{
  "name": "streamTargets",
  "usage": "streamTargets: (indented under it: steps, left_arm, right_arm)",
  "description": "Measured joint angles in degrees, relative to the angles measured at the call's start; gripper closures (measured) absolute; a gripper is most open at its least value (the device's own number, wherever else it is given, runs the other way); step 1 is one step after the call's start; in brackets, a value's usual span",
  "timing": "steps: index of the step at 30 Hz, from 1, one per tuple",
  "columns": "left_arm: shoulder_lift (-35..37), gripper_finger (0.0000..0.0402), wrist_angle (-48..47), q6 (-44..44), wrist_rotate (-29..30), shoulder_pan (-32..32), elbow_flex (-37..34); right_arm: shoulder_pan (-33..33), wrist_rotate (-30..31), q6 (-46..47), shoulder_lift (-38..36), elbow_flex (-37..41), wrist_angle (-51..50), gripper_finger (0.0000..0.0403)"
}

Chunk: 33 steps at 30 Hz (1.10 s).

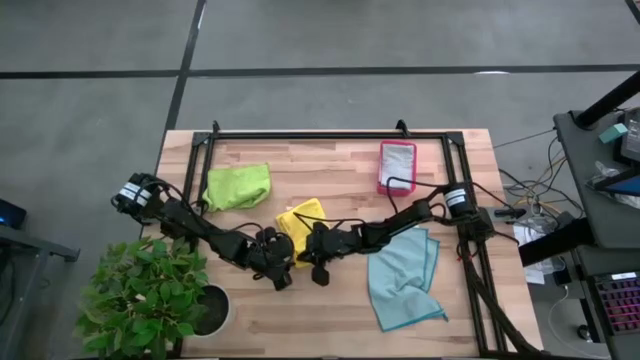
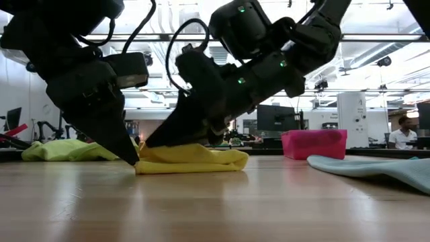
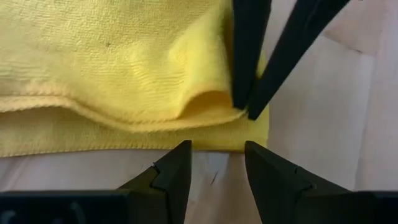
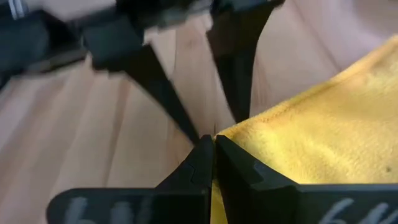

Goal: Fold microfiber towels
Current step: Fold the yellow microfiber towel

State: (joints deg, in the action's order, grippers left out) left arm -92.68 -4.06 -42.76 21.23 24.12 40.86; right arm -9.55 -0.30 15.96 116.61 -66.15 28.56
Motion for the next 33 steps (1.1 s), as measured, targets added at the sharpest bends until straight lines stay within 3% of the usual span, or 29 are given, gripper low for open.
streamTargets:
  steps: [5, 11, 20, 28, 33]
  left_arm:
    - [0.0, 0.0268, 0.0, 0.0, 0.0, 0.0, 0.0]
    - [0.0, 0.0268, -0.8, -0.1, -0.1, 0.0, 0.6]
    - [2.7, 0.0268, -8.2, -0.2, -0.7, 0.0, 2.4]
    - [6.3, 0.0268, -8.8, 0.2, -0.8, 0.0, 2.7]
    - [6.2, 0.0268, -1.6, 3.0, 0.3, 0.0, 2.7]
  right_arm:
    - [-0.5, -0.4, -1.0, 0.4, -1.4, -1.7, 0.0377]
    - [-0.7, -2.1, -1.0, 0.5, -1.3, -1.3, 0.0325]
    - [-1.0, -3.2, -1.7, -0.3, -1.3, -1.7, 0.0269]
    - [-2.7, -3.0, -7.3, -4.3, -0.8, -9.2, 0.0271]
    - [-4.1, 1.7, -11.1, -10.7, 1.7, -17.7, 0.0289]
